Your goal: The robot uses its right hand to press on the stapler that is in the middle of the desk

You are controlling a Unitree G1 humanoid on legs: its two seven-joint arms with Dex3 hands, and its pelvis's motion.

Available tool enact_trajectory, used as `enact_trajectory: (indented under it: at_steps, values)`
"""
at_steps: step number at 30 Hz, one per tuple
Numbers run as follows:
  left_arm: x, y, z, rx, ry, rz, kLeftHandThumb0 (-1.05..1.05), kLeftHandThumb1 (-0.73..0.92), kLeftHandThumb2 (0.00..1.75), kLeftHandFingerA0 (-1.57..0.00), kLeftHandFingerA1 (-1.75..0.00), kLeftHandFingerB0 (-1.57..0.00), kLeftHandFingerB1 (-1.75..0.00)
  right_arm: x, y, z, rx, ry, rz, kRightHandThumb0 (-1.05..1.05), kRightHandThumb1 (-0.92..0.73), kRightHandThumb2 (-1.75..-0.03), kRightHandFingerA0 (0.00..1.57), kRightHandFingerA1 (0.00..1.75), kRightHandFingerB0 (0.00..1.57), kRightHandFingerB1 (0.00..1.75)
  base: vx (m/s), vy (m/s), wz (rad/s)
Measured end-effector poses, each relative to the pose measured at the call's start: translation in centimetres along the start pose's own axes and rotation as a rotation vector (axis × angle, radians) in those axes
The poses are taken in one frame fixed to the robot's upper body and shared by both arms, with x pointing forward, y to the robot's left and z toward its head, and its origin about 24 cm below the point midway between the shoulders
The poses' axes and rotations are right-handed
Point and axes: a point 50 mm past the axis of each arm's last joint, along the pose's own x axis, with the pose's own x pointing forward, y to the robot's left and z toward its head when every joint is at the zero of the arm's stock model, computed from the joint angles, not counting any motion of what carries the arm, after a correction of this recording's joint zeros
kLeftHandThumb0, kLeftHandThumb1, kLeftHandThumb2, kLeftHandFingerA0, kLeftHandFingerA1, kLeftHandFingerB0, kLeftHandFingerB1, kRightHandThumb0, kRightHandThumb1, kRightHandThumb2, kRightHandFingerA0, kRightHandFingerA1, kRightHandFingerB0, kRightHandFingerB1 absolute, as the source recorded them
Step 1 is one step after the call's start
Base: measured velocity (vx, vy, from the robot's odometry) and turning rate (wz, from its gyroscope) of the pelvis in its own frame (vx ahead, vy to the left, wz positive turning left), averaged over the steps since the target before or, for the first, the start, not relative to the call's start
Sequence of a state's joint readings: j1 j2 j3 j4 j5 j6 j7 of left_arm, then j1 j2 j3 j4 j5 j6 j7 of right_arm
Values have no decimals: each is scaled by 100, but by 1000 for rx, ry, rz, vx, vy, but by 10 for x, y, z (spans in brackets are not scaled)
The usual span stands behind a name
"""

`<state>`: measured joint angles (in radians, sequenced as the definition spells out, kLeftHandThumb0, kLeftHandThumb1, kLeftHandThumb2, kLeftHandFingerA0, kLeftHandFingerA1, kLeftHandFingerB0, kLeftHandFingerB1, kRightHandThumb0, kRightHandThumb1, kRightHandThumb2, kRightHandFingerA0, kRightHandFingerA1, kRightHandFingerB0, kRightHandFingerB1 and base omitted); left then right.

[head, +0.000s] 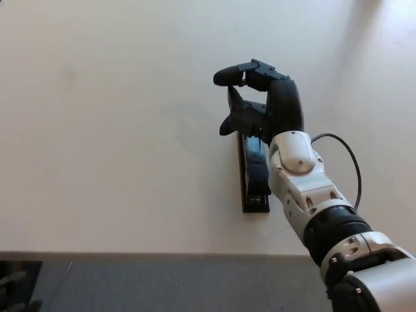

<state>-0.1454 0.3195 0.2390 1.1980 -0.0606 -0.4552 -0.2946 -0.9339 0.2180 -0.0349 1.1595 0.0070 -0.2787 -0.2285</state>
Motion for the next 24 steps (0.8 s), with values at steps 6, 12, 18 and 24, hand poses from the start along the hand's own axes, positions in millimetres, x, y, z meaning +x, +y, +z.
enact_trajectory:
  at_steps: [6, 12, 18, 24]
  values:
    - [1, 0, 1, -1, -4, 2, -74, 86, 66, -26, -35, -28, -31, -7, -5, -22, -8, 70, -18, -14, -83, -65, 112, 138, 77, 120, 0, 0, 0]
    - [-2, 0, -3, 0, 8, 3, -71, 86, 66, -27, -35, -29, -32, -16, -12, -38, 16, 91, -44, -8, -77, -75, 114, 126, 78, 115, 0, 0, 0]
    - [-3, 1, -4, -2, 12, 4, -72, 85, 66, -29, -35, -29, -31, -24, -16, -51, 33, 102, -44, -15, -78, -70, 115, 128, 80, 120, 0, 0, 0]
    - [-15, 1, -23, 0, 63, 3, -73, 86, 66, -28, -34, -30, -32, -30, -16, -56, 29, 74, -34, -14, -79, -69, 118, 122, 81, 116, 0, 0, 0]
